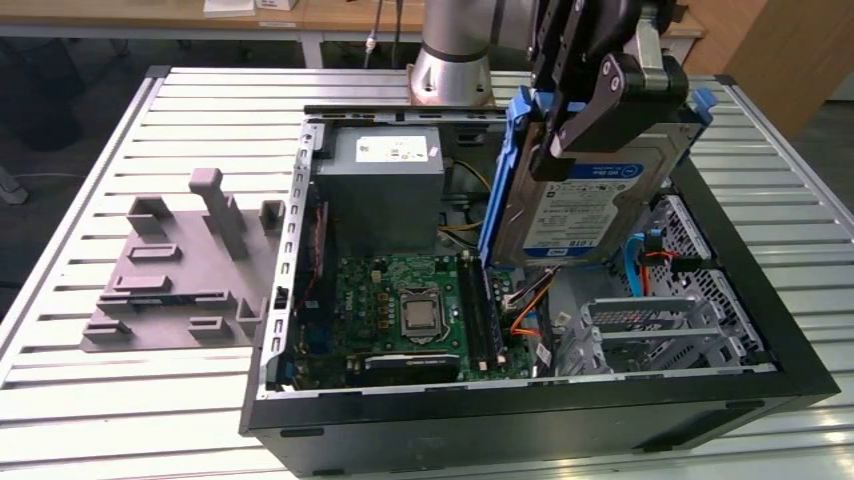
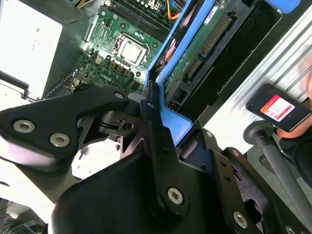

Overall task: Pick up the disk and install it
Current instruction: 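Insert the disk into the insertion slot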

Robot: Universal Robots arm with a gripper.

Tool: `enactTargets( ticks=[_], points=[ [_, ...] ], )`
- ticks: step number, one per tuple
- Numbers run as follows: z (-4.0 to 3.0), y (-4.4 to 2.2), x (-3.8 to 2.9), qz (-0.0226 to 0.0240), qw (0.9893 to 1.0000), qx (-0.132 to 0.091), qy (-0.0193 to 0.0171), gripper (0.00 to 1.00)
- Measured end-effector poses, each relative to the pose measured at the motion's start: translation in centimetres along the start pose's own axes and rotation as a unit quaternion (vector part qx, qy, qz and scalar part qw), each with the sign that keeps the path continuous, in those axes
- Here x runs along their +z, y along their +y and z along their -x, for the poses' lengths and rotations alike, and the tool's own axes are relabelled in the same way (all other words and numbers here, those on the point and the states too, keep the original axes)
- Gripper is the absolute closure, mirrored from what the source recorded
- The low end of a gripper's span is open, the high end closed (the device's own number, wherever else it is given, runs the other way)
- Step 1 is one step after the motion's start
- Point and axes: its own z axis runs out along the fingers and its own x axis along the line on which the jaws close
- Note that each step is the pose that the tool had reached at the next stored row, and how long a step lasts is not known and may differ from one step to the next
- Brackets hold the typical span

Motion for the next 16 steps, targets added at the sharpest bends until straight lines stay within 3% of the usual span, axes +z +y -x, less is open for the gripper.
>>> enactTargets(
  ticks=[5, 10, 16],
  points=[
    [-0.43, -0.07, 0.01, 0.0000, 1.0000, 0.000, 0.0000, 0.64],
    [-0.70, -1.58, 0.12, 0.0013, 1.0000, 0.000, 0.0000, 0.64],
    [-1.55, -1.84, 0.79, 0.0013, 1.0000, 0.000, -0.0001, 0.64]
  ],
)
